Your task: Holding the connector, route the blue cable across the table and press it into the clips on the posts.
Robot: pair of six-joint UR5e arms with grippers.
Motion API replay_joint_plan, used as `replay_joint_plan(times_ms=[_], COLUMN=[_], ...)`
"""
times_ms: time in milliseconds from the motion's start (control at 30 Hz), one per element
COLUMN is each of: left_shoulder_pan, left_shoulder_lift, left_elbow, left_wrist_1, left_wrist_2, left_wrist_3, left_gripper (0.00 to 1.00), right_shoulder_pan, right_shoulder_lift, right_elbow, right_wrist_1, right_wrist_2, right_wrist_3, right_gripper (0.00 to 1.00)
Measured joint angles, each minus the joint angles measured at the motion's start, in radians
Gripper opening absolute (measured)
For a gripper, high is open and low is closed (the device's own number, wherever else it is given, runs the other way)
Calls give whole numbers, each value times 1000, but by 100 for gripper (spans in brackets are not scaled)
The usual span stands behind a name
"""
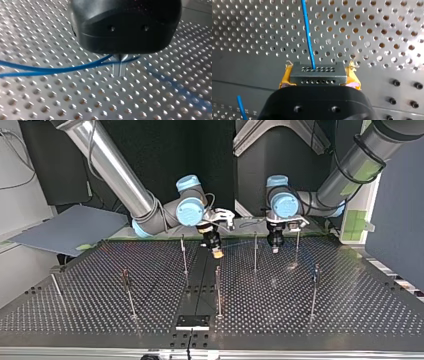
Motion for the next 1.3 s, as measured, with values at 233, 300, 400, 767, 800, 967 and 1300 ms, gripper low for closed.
replay_joint_plan(times_ms=[233, 300, 400, 767, 800, 967, 1300], left_shoulder_pan=[2, 2, 2, 2, 2, 2, -5], left_shoulder_lift=[-22, -23, -24, -24, -24, -24, -22], left_elbow=[57, 73, 95, 109, 110, 110, 96], left_wrist_1=[-24, -23, -21, -64, -71, -116, -186], left_wrist_2=[0, 0, 0, -26, -32, -54, -93], left_wrist_3=[0, 0, -1, 3, 4, 16, 23], left_gripper=[2, 2, 2, 54, 62, 65, 100], right_shoulder_pan=[-21, -26, -32, -39, -39, -39, -39], right_shoulder_lift=[0, 0, 1, 2, 2, 2, 2], right_elbow=[0, 0, 0, 0, 0, 1, 1], right_wrist_1=[-37, -43, -47, -48, -48, -47, -44], right_wrist_2=[-32, -37, -42, -51, -51, -52, -53], right_wrist_3=[11, 14, 17, 17, 17, 17, 17], right_gripper=[0, 0, 0, 0, 0, 0, 0])
